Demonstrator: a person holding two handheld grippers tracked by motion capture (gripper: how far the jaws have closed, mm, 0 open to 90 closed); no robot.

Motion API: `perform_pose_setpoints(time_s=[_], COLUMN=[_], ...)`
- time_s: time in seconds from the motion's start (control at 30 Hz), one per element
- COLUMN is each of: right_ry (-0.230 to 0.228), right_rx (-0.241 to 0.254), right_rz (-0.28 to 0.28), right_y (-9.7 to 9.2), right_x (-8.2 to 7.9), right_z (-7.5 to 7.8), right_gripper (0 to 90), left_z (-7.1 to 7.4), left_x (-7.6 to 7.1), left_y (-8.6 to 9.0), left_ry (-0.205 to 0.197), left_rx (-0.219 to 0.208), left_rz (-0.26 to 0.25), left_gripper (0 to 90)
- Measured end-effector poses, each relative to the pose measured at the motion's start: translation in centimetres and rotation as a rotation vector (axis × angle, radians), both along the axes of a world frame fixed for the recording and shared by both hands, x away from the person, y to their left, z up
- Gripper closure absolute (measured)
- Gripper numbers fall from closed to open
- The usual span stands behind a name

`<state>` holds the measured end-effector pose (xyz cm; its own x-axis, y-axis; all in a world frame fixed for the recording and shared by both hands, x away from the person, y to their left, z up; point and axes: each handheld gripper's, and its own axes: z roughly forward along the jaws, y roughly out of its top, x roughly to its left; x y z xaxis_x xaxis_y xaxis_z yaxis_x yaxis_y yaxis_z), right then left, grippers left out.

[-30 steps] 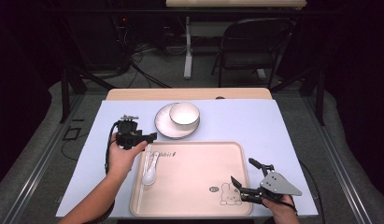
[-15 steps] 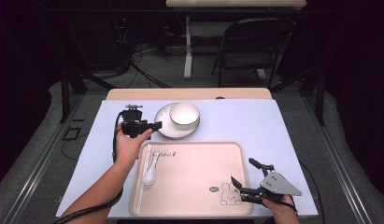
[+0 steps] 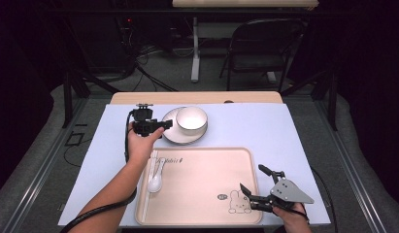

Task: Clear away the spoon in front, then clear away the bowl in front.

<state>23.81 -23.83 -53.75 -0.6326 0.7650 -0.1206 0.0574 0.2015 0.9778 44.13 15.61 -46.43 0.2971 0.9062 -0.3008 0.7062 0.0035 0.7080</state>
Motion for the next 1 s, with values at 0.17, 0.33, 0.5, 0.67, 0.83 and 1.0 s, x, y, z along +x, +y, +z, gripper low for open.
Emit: perform_pose_setpoints(time_s=[0.17,0.33,0.5,0.67,0.83,1.0], right_ry=[0.002,-0.002,0.001,-0.003,-0.002,-0.001], right_rx=[0.001,-0.002,0.000,-0.001,0.001,0.000], right_rz=[0.000,0.001,0.002,0.002,0.003,0.006], right_y=[0.0,0.0,0.0,0.0,0.0,0.0], right_x=[0.0,0.0,0.0,0.0,0.0,0.0], right_z=[0.0,0.0,0.0,0.0,0.0,0.0], right_gripper=[14.0,14.0,14.0,14.0,14.0,14.0], left_z=[-0.3,-0.7,-1.2,-1.4,-1.8,-2.3], left_x=[0.8,1.2,1.7,2.2,2.6,3.0], left_y=[-0.2,-0.8,-1.3,-1.7,-2.2,-2.6], left_ry=[-0.007,-0.007,0.000,-0.001,-0.002,0.007], left_rx=[0.009,0.020,0.004,-0.006,-0.025,-0.036], left_rz=[0.015,0.015,0.019,0.029,0.028,0.036], left_gripper=[32.7,32.7,32.8,32.8,32.8,32.8])
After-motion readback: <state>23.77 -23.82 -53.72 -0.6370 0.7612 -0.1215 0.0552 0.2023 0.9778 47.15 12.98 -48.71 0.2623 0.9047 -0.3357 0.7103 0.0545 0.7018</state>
